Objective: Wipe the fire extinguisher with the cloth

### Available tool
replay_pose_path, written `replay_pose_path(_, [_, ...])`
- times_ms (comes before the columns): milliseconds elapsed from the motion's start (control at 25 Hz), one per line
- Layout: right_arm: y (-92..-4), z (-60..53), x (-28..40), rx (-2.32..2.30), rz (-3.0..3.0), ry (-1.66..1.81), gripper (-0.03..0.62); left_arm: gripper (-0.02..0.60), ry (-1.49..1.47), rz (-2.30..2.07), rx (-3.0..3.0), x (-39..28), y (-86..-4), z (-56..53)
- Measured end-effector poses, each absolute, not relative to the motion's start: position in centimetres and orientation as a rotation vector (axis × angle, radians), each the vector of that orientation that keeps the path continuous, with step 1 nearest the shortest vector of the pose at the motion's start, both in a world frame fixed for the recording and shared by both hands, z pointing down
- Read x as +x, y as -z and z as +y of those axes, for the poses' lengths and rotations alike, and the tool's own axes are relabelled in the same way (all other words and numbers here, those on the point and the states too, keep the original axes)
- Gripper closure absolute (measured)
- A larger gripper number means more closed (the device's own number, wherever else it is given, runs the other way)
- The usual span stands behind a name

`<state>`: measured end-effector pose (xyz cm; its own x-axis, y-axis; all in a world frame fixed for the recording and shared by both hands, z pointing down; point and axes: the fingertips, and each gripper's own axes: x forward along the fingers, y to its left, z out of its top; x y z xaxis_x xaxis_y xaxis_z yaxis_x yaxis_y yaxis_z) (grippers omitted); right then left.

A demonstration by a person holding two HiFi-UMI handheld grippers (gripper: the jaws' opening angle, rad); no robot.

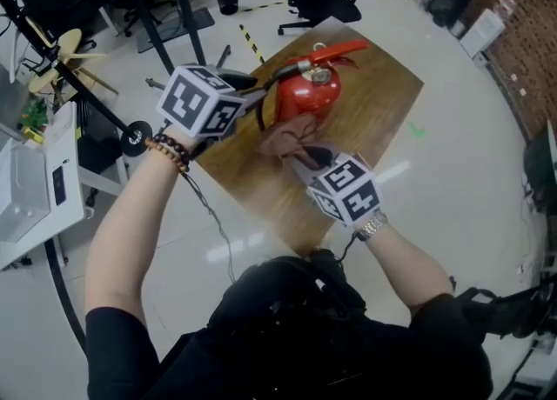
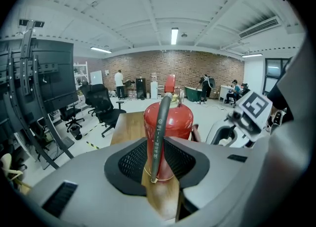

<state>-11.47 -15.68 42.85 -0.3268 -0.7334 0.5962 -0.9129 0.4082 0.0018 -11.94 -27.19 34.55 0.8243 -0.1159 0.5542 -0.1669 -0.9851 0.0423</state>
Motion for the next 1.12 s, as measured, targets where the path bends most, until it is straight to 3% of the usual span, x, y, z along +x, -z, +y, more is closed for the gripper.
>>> replay_pose_path(240, [-32.8, -15.9, -9.3, 1.488, -2.179, -0.266, 0.507, 0.489, -0.862, -0.251, 2.931, -12.3, -33.9, -27.1])
replay_pose_path(640, [-23.4, -20.4, -6.4, 1.559, -2.107, -0.16, 0.507, 0.489, -0.932, -0.295, 2.99, -11.7, -32.3, -25.7])
replay_pose_path(1120, [-25.1, -25.1, -5.5, 1.475, -1.959, -0.26, 0.508, 0.488, -0.977, -0.406, 2.924, -11.7, -34.6, -27.0])
